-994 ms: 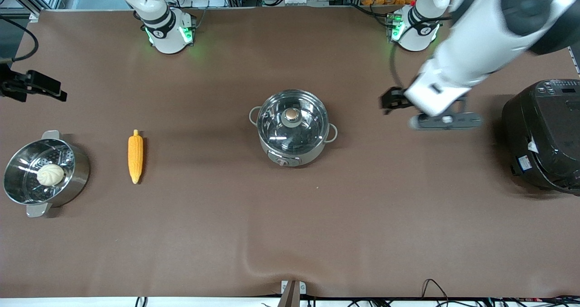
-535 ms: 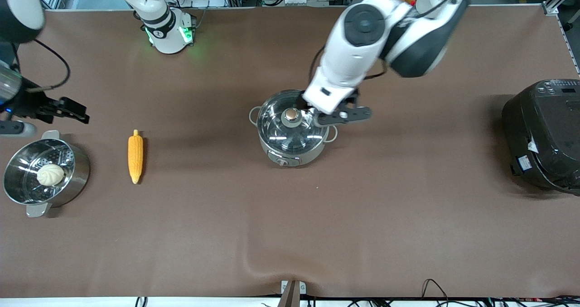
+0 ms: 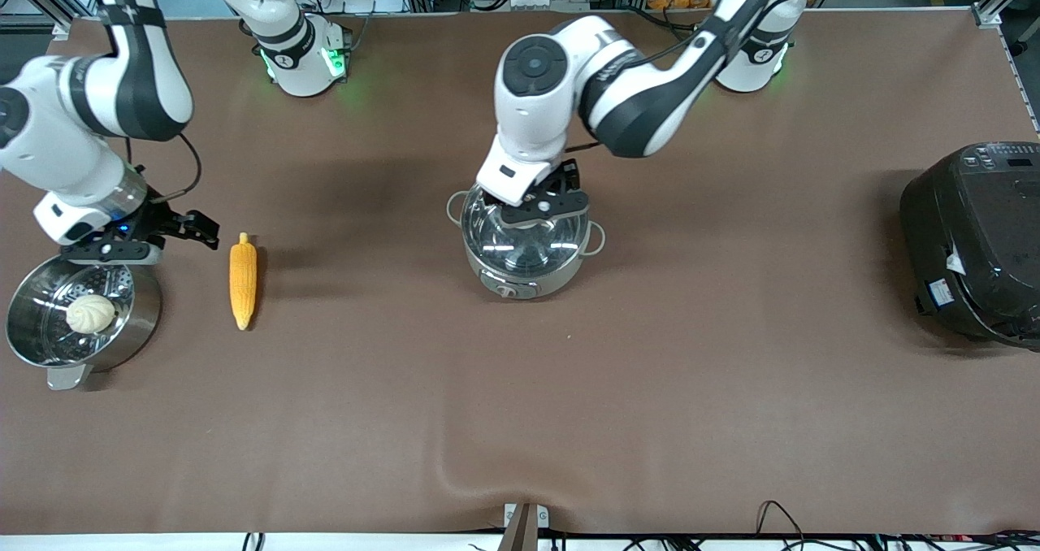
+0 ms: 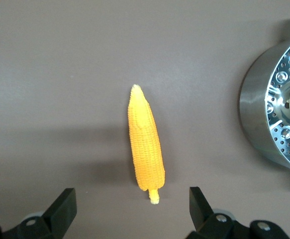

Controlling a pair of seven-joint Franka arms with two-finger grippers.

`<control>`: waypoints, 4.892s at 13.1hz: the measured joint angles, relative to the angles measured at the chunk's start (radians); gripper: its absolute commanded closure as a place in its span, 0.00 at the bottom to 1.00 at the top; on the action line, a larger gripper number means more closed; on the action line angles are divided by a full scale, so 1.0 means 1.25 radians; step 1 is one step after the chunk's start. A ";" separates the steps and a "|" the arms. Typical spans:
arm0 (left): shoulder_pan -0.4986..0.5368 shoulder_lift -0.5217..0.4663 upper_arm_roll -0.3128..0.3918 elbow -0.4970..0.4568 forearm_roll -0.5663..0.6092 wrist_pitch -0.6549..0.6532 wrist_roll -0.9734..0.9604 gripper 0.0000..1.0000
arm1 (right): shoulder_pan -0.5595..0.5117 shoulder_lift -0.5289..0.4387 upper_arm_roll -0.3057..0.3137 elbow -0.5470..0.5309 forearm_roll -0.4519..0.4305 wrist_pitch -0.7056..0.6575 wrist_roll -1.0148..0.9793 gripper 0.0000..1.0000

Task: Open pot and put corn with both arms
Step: 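Grasp the lid knob with the left gripper while the right gripper reaches the corn, then close the right gripper on the yellow corn cob, then lift the lid with the left gripper while the right gripper carries the corn, then lower the corn into the pot and open the right gripper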

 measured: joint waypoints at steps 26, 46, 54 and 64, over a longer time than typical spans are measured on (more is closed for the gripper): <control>0.020 -0.030 0.004 -0.011 0.024 0.004 -0.010 1.00 | 0.056 0.147 0.033 0.151 -0.004 -0.098 -0.056 1.00; 0.603 -0.218 0.008 -0.500 0.014 0.307 0.598 1.00 | 0.665 0.379 0.039 0.546 -0.006 -0.134 0.985 1.00; 0.656 -0.193 0.008 -0.653 0.015 0.460 0.622 1.00 | 0.714 0.430 0.034 0.546 -0.033 -0.143 1.039 0.00; 0.656 -0.160 0.007 -0.620 0.089 0.509 0.623 0.00 | 0.511 0.285 0.010 0.580 -0.018 -0.380 0.739 0.00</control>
